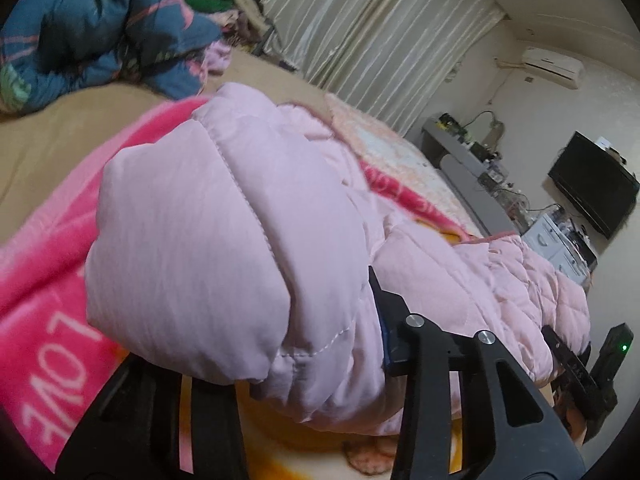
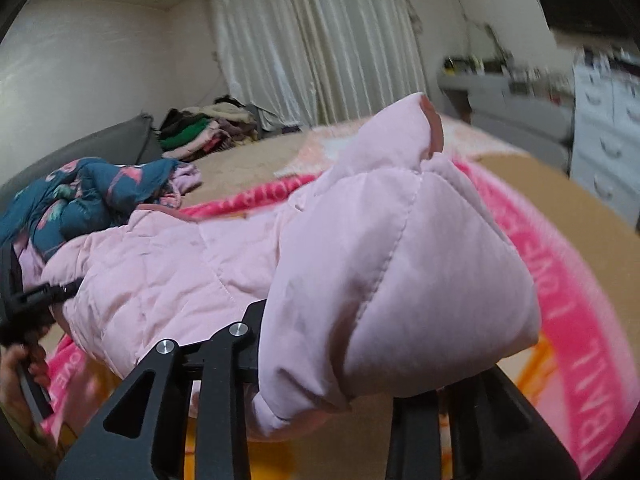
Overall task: Fold large clothes
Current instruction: 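Fold the lifted jacket over onto itself with both tools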
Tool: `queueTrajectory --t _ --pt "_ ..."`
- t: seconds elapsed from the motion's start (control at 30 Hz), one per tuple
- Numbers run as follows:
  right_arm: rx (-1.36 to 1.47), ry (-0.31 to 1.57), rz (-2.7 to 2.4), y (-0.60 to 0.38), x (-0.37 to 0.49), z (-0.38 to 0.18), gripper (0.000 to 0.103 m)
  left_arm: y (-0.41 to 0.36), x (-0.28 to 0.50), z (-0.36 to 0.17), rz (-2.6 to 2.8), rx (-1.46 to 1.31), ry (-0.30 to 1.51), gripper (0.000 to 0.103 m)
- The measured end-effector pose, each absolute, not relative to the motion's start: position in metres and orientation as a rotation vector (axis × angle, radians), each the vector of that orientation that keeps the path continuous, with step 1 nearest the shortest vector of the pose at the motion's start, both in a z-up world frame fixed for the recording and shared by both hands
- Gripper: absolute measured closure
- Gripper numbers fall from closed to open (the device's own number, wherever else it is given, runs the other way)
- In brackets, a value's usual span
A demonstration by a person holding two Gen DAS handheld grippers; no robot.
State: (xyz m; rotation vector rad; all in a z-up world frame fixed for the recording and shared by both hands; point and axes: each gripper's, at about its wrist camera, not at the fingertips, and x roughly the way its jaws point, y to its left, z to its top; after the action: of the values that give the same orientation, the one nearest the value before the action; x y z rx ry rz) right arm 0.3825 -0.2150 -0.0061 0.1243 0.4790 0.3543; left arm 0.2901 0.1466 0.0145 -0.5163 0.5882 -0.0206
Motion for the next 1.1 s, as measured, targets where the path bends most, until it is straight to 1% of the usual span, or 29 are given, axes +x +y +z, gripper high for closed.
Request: queueTrajectory --t 0.2,0.37,0.67,1.1 --pt "0.101 0.452 0.367 -0.224 0.344 0.003 0.075 0.132 0.259 0.031 -0.029 -0.436 0.581 0.072" --pt "0.09 0.446 0.365 -0.231 0.311 0.004 0.075 0.129 0.225 0.026 -0.023 -0.429 0.597 0.072" --pt "0.133 0.465 0.349 -0.245 0.263 -0.014 0.075 0.125 0.187 0.02 -0.005 -0.399 0.594 0.071" --pt "0.164 0.489 0.332 -0.246 0.224 -0.025 0.075 0.131 0.159 0.014 0.012 -0.374 0.625 0.071"
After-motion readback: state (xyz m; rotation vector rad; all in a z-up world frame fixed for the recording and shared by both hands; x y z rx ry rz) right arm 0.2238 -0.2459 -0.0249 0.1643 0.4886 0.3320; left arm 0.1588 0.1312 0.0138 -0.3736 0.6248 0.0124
